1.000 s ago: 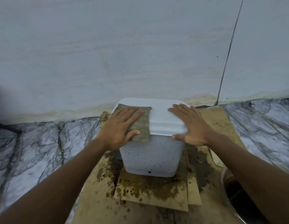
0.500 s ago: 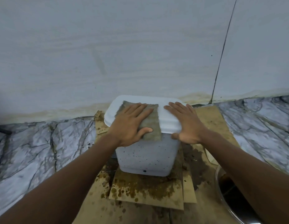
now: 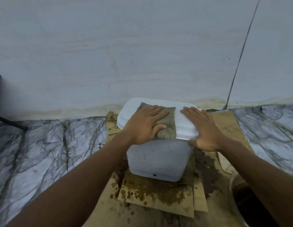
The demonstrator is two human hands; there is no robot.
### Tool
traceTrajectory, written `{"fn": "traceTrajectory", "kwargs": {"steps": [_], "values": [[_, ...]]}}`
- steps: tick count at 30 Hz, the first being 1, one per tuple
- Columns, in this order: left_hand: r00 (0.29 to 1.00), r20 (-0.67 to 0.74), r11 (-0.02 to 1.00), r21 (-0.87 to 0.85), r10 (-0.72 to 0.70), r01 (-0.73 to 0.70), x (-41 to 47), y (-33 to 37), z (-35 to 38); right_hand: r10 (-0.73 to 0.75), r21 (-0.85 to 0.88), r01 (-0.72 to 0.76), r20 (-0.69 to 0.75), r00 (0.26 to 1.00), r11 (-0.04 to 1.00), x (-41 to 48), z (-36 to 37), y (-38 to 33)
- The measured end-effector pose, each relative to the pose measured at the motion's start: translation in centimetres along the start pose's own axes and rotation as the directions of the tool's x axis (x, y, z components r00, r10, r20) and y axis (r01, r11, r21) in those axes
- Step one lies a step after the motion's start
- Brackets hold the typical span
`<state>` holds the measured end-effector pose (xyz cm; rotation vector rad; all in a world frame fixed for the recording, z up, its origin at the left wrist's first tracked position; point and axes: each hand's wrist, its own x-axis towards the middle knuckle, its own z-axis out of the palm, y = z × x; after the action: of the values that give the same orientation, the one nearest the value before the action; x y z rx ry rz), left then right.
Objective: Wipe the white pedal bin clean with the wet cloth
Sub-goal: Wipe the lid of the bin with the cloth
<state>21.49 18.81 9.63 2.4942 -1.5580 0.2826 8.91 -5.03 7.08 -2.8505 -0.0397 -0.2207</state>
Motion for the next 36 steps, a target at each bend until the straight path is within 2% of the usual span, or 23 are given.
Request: {"fn": "traceTrajectory", "kwargs": {"steps": [4,8,11,14,17,19,21,24,27,29,36], "values": [[0.997,-0.038,0.997,-0.052,-0.067,0.065,-3.1,-4.9,-1.0,0.013,0.005,-0.013,-0.014,1.000,1.000,0.2,-0.1,-0.6],[0.951,-0.072,0.933,-0.227,-0.301,0.278,-4.4,-6.0,-0.8,0.036,-0.003,-0.036,-0.031,0.999,0.999,0.6,0.0,-1.2],[0.904,-0.120,0.901,-0.209,-0.409,0.380,-4.3,-3.9,-0.1,0.056,-0.007,-0.056,-0.031,0.998,0.998,0.4,0.1,-1.1],[0.818,-0.142,0.829,-0.147,-0.558,0.540,-3.4,0.5,0.7,0.049,-0.018,-0.050,-0.033,0.998,0.999,0.4,0.2,-0.9],[0.682,-0.072,0.673,-0.262,-0.728,0.691,-1.8,4.4,0.9,0.047,-0.028,-0.048,-0.041,0.998,0.998,0.3,0.2,-0.9],[0.626,-0.040,0.600,-0.339,-0.779,0.724,-0.9,5.2,0.6,0.049,-0.027,-0.050,-0.032,0.998,0.998,0.3,0.2,-1.0],[0.605,-0.019,0.566,-0.377,-0.796,0.733,-0.4,4.6,0.1,0.047,-0.039,-0.048,-0.016,0.999,0.998,0.4,0.2,-1.2],[0.629,-0.018,0.593,-0.357,-0.777,0.722,-0.3,2.2,-0.6,0.040,-0.051,-0.041,-0.017,0.999,0.998,0.6,0.3,-1.4],[0.754,-0.145,0.762,-0.244,-0.640,0.600,-1.6,-1.0,-0.2,0.025,-0.034,-0.026,-0.030,0.999,0.999,0.3,0.4,-1.1],[0.816,-0.174,0.833,-0.163,-0.551,0.528,-2.3,-2.2,0.5,0.019,-0.023,-0.020,-0.035,0.999,1.000,0.3,0.4,-0.9],[0.878,-0.173,0.893,-0.026,-0.447,0.449,-2.7,-2.1,1.1,0.040,-0.018,-0.039,0.023,0.999,0.999,0.8,-0.1,0.0]]}}
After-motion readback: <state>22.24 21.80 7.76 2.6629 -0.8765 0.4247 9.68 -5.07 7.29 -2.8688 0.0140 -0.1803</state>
